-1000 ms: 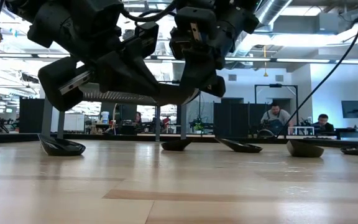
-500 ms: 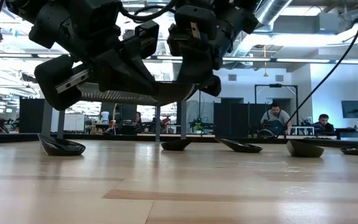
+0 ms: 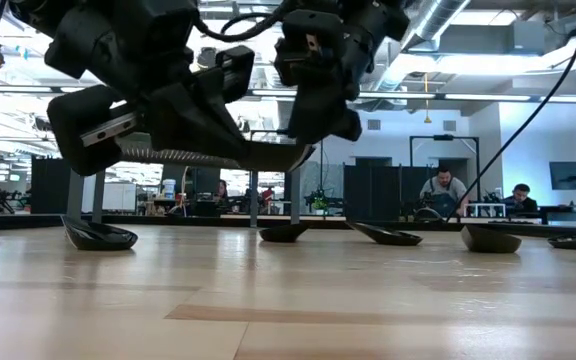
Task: Pick & Place Mini shaped plates
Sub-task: Stack the black leaf-shaped plate on top of the black leaf-shaped plate on the shelf
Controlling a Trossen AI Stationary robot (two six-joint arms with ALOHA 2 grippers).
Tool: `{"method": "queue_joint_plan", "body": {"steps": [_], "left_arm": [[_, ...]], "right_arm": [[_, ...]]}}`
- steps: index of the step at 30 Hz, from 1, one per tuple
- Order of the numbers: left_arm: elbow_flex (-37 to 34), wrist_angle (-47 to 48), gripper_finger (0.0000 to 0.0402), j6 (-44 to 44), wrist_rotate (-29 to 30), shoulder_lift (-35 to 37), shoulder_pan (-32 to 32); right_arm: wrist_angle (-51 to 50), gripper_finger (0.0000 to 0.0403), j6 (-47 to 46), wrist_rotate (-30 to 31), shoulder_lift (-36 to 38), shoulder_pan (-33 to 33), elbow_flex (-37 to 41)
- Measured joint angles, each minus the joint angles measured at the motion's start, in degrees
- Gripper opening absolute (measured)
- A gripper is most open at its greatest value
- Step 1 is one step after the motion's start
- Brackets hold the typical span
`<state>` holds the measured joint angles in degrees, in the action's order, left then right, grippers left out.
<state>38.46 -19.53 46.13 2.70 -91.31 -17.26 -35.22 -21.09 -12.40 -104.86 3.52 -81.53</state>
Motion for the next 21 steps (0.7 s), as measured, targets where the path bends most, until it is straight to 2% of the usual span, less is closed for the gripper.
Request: {"method": "queue_joint_plan", "body": {"steps": [6,12,16,18,21], "left_arm": [[0.0,4.5,0.0011,-5.3,1.6,0.2,0.0],[0.0,5.9,0.0008,-11.1,2.6,4.2,0.0],[0.0,8.6,0.0012,-15.0,5.0,10.8,-0.4],[0.0,11.9,0.0012,-15.1,8.6,15.6,-0.9],[0.0,19.4,0.0009,-15.2,15.9,23.7,-1.7]], "right_arm": [[-13.2,0.0123,2.0,0.6,1.6,0.5,-6.1],[-23.8,0.0123,-1.4,5.1,9.3,-4.5,-6.3],[-27.3,0.0123,-5.4,16.1,14.9,-11.9,-5.0],[-26.4,0.0123,-6.3,21.5,17.4,-16.0,-2.2],[-20.3,0.0123,-6.4,25.2,21.3,-22.0,6.0]]}}
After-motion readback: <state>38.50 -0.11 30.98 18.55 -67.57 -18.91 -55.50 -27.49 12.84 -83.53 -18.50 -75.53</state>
